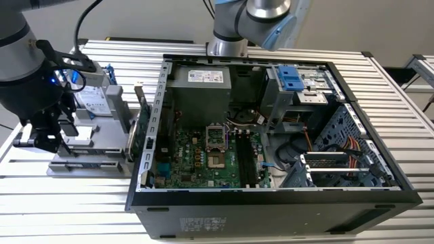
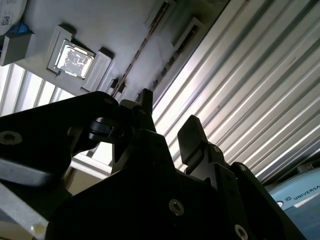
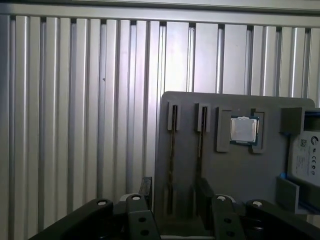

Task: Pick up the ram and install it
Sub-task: 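Pick up the ram and move it above insertion slot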

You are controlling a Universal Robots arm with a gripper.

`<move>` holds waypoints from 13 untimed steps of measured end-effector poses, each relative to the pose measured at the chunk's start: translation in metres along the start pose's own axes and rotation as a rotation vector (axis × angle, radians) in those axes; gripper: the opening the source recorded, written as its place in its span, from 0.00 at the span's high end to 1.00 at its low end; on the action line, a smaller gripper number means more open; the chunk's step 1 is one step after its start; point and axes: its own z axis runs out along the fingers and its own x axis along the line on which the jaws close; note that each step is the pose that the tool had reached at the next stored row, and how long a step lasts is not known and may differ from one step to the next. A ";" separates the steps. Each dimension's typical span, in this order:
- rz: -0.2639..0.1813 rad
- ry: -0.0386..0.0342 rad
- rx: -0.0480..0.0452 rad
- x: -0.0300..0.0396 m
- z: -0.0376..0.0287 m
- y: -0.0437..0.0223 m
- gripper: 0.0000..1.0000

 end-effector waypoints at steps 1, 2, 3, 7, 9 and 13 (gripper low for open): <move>0.000 0.0000 0.0000 0.0000 0.0010 -0.0001 0.00; 0.000 0.0000 -0.0001 0.0000 0.0020 -0.0001 0.00; 0.000 0.0000 0.0000 0.0001 0.0031 -0.0001 0.00; 0.000 0.0000 0.0000 -0.0001 0.0072 -0.0007 0.00; 0.000 0.0000 -0.0001 -0.0003 0.0092 -0.0010 0.00; 0.000 0.0003 -0.0001 -0.0014 0.0130 -0.0015 0.00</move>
